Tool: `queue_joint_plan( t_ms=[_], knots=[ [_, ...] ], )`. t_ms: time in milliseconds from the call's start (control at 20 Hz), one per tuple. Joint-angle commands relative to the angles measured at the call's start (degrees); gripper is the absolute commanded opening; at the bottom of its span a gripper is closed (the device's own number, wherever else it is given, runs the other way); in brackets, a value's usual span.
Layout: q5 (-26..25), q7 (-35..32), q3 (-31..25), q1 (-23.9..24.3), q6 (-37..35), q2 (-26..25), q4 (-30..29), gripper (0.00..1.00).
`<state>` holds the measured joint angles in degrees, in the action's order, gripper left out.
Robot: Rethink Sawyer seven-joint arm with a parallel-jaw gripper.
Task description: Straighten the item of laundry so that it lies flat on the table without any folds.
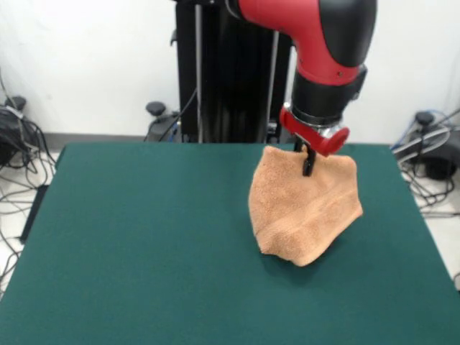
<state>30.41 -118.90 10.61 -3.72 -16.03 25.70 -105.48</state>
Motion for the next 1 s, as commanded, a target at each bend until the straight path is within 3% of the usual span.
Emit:
queue_joint_plan(
  t_ms=[50, 600, 1000],
  knots=[
    [-8.5, 1.0, -3.6, 2.9, 1.2, 2.5, -1.2, 0.00],
    [-13.4, -3.3, -5.4, 4.4, 1.5, 2.9, -1.3, 0.00],
    [-14.2, -5.5, -4.2, 3.2, -2.2, 6.8, -2.6, 0.00]
  ],
)
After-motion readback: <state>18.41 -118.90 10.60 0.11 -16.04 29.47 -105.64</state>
